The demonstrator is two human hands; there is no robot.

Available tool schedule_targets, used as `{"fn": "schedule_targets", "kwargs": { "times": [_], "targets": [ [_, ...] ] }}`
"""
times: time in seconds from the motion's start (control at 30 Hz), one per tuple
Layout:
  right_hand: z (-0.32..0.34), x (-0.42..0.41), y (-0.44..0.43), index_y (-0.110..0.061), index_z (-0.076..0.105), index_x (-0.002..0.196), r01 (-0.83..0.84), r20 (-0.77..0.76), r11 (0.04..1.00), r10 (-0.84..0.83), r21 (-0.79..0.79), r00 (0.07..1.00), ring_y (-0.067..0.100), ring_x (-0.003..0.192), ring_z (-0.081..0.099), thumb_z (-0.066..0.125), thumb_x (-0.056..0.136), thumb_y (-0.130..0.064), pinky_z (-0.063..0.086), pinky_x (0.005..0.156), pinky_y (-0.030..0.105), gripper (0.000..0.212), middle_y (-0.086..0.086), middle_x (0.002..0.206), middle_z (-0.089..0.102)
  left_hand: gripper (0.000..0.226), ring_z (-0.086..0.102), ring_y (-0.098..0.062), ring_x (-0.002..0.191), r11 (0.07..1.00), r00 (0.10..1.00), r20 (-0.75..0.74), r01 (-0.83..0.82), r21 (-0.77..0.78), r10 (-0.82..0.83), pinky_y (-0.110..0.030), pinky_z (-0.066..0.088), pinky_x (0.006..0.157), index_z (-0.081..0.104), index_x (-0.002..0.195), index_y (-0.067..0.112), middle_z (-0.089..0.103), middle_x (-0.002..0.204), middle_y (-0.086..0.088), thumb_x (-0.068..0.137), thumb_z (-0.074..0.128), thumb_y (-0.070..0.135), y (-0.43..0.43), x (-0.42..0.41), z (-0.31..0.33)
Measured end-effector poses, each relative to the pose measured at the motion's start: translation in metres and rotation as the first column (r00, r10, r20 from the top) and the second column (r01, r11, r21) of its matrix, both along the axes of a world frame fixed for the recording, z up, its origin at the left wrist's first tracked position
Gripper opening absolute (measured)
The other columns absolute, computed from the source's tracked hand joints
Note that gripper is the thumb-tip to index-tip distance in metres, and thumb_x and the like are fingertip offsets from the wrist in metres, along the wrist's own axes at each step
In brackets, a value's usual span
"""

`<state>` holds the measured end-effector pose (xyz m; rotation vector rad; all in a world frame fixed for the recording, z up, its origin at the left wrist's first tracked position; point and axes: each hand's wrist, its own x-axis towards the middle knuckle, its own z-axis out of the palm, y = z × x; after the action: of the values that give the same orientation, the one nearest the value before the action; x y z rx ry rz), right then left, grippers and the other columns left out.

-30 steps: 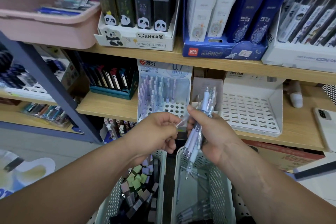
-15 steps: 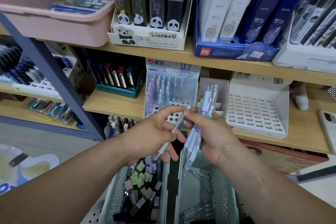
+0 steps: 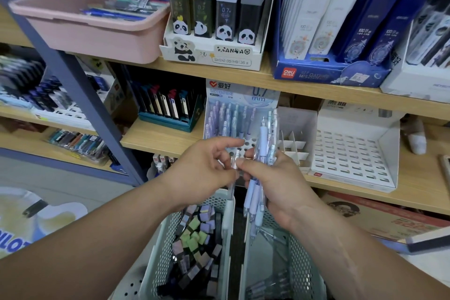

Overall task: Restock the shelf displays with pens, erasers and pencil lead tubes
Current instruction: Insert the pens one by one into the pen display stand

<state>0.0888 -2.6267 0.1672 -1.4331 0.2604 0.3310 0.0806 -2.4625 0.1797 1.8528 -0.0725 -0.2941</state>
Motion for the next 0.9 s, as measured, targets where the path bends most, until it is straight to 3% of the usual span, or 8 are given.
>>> {"fn": "schedule_targets", "kwargs": {
  "times": [0.1, 0.2, 0.37, 0.5, 0.77, 0.9],
  "targets": [
    [-0.001, 0.000, -0.002, -0.014, 0.067, 0.100, 0.051, -0.006, 0.999, -0.051, 0.005, 0.999, 0.017, 0.072, 0.065, 0.084, 0.077, -0.010, 0.054, 0.083, 0.040, 0.028, 0.000, 0.076, 0.072, 0.047, 0.058, -0.017, 0.060, 0.996, 0.995, 0.085, -0.067, 0.067, 0.061, -0.029, 0.049, 0.056, 0.068, 0.117, 0.031, 0.062, 0.082, 0.000, 0.084, 0.072, -0.002, 0.013, 0.006, 0.003],
    [0.000, 0.004, -0.009, -0.013, 0.067, 0.097, 0.107, -0.031, 0.994, -0.106, 0.016, 0.994, 0.018, 0.072, 0.063, 0.081, 0.078, -0.004, 0.054, 0.082, 0.040, 0.025, 0.007, 0.082, 0.070, 0.052, 0.062, -0.013, 0.058, 0.961, 0.942, 0.287, -0.225, 0.159, 0.173, -0.027, 0.052, 0.058, 0.065, 0.121, 0.033, 0.064, 0.079, 0.000, 0.082, 0.076, 0.000, 0.031, 0.012, 0.012],
    [0.001, 0.005, -0.020, -0.011, 0.067, 0.099, 0.133, -0.028, 0.991, -0.132, 0.017, 0.991, 0.013, 0.063, 0.060, 0.078, 0.079, 0.000, 0.051, 0.072, 0.034, 0.026, 0.002, 0.075, 0.065, 0.043, 0.067, -0.017, 0.063, 0.896, 0.800, 0.472, -0.442, 0.044, 0.371, -0.030, 0.058, 0.071, 0.065, 0.111, 0.036, 0.062, 0.079, 0.012, 0.083, 0.076, 0.005, 0.045, 0.020, 0.014],
    [0.000, 0.003, -0.027, -0.010, 0.067, 0.100, 0.142, -0.029, 0.990, -0.142, 0.013, 0.989, 0.018, 0.068, 0.058, 0.078, 0.078, 0.001, 0.051, 0.078, 0.039, 0.027, 0.006, 0.077, 0.064, 0.046, 0.068, -0.015, 0.068, 0.855, 0.708, 0.538, -0.516, -0.048, 0.457, -0.026, 0.058, 0.075, 0.063, 0.106, 0.044, 0.064, 0.080, 0.012, 0.083, 0.078, 0.007, 0.039, 0.027, 0.011],
    [-0.001, 0.004, -0.037, -0.014, 0.068, 0.094, 0.139, -0.024, 0.990, -0.139, 0.000, 0.990, 0.022, 0.073, 0.059, 0.079, 0.076, -0.001, 0.052, 0.083, 0.041, 0.025, 0.005, 0.079, 0.064, 0.040, 0.060, -0.005, 0.071, 0.831, 0.613, 0.672, -0.557, -0.006, 0.416, -0.020, 0.056, 0.074, 0.068, 0.121, 0.026, 0.061, 0.084, 0.015, 0.086, 0.075, 0.008, 0.021, 0.048, 0.007],
    [-0.001, 0.005, -0.041, -0.014, 0.068, 0.092, 0.145, -0.024, 0.989, -0.145, -0.017, 0.989, 0.020, 0.071, 0.059, 0.079, 0.077, 0.000, 0.052, 0.077, 0.037, 0.023, 0.006, 0.079, 0.064, 0.035, 0.059, -0.009, 0.072, 0.796, 0.595, 0.715, -0.598, 0.088, 0.367, -0.029, 0.056, 0.076, 0.069, 0.117, 0.026, 0.062, 0.081, 0.011, 0.086, 0.075, 0.012, 0.014, 0.054, 0.003]
  ]
}}
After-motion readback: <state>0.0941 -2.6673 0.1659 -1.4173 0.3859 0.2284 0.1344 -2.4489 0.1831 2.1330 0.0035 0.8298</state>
